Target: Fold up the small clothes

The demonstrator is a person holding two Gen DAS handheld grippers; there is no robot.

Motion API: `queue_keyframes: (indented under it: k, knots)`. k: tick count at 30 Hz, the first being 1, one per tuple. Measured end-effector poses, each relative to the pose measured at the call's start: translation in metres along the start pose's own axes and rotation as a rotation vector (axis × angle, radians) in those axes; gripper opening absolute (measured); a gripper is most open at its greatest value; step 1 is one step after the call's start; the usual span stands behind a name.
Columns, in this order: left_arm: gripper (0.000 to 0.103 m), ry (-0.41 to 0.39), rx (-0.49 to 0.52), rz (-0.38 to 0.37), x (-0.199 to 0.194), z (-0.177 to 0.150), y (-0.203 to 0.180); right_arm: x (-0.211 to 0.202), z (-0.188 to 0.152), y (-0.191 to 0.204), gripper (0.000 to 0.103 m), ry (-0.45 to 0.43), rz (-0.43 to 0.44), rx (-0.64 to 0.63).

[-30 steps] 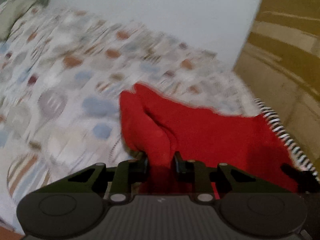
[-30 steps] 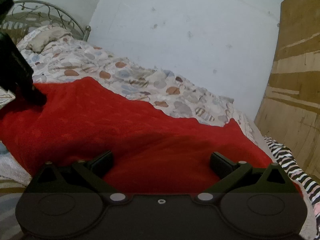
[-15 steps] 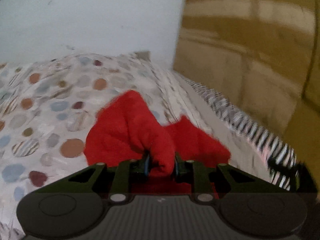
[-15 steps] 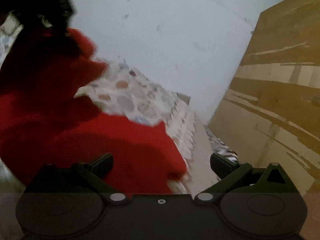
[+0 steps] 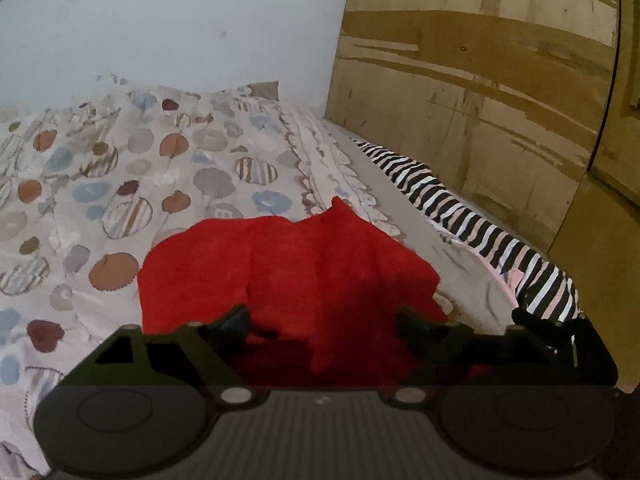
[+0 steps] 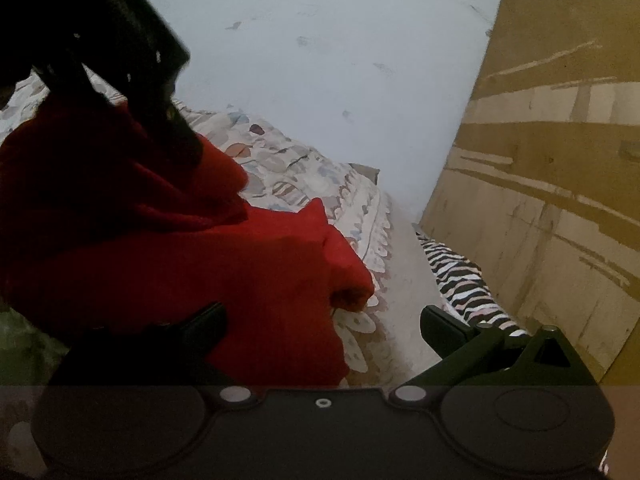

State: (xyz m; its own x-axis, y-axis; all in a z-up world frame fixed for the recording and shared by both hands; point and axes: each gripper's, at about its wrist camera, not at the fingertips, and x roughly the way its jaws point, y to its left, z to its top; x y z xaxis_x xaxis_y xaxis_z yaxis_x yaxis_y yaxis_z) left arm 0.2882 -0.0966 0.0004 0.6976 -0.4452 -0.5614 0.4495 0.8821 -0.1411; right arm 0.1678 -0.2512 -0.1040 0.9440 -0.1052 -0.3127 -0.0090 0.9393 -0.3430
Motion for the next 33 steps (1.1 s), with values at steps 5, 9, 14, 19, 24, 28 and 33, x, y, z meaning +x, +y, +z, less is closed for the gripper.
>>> queue_keyframes:
  k: [5,9,14,19,24,28,33]
  knots:
    - [0.101,-0.073,0.004,-0.027,-0.018,-0.002,-0.004,0.001,0.0,-0.001,0.102,0.006,-0.001,0.004]
    - [0.102,-0.178,0.01,0.0,-0.049,-0.004,-0.004,0.002,0.001,-0.002,0.102,0.01,0.003,0.006]
    - [0.103,-0.206,-0.026,0.085,-0.076,-0.018,0.013,0.002,0.003,-0.006,0.103,0.016,0.021,0.029]
    - [0.103,-0.108,-0.134,0.125,-0.075,-0.045,0.046,-0.009,0.012,-0.031,0.103,-0.049,0.14,0.174]
    - [0.103,-0.05,-0.225,0.108,-0.06,-0.068,0.07,0.002,0.037,-0.06,0.103,-0.042,0.379,0.385]
    - [0.102,-0.011,-0.212,0.137,-0.043,-0.075,0.074,0.039,0.062,-0.069,0.103,0.06,0.62,0.538]
    - [0.102,-0.027,-0.205,0.129,-0.041,-0.076,0.071,0.103,0.079,-0.063,0.103,0.253,0.831,0.795]
